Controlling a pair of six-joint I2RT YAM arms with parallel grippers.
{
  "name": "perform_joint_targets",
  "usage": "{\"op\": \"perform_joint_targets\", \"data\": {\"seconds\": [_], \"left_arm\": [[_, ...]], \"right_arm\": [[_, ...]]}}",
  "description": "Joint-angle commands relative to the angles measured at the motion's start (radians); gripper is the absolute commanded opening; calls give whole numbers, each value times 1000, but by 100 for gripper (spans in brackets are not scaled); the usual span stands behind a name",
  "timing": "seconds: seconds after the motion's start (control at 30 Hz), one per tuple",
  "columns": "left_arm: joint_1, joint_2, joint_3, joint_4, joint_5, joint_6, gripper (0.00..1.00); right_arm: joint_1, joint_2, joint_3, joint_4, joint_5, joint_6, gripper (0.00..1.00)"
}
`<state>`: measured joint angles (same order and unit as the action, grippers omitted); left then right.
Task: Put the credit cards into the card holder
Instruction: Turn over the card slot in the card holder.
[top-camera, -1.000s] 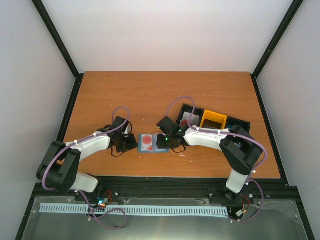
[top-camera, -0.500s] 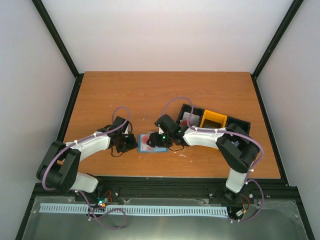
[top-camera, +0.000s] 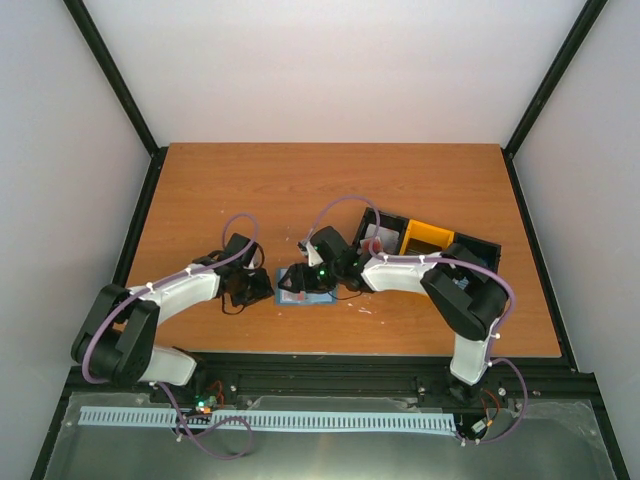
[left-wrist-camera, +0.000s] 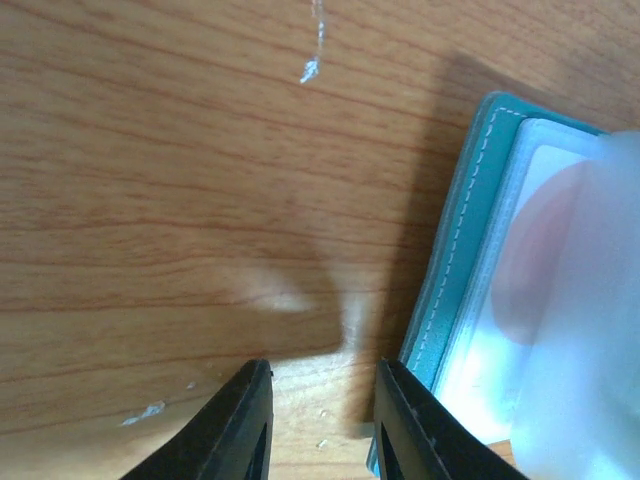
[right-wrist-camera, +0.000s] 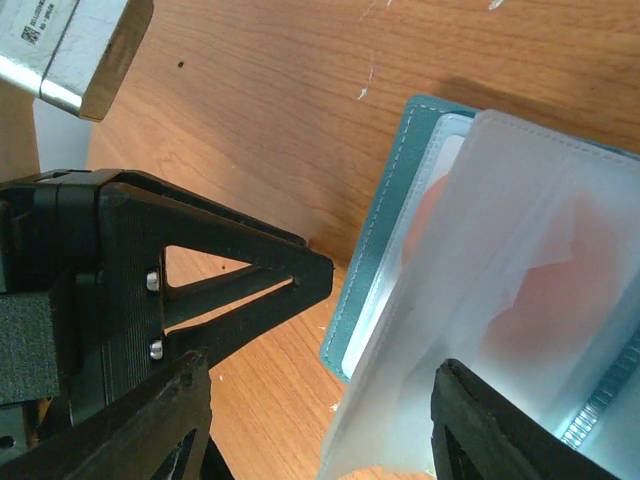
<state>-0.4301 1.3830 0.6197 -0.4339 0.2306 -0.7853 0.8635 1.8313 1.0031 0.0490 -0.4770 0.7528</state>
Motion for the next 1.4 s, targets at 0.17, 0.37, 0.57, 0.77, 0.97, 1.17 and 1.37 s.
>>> {"op": "perform_joint_targets", "data": {"seconds": [0.17,0.37,0.57,0.77,0.97,1.17,1.37], "left_arm": [[-4,-35,17,-39,-43,-16,30],[-4,-30,24,-20,-24,-6,30],[-4,-44,29,4,9,13,30],[-4,-95,37,-4,-26,16,30],[-5,-119,46,13,-22,16,31],[-4,-134,49,23,-14,10,32],[-4,-141,47,-20,-66,-16,32]], "right_arm": [[-8,-3,62,-115,123,-35,57],[-6,-36,90,-227,228,-56,59],[-6,-30,80,-180,156,-51,54],[-6,-21,141,-363,345,-48,42],[-6,-30,149,-369,345,-69,41],[-6,9,131,-187,94,-69,47],[-6,33,134,-137,16,-64,49]]}}
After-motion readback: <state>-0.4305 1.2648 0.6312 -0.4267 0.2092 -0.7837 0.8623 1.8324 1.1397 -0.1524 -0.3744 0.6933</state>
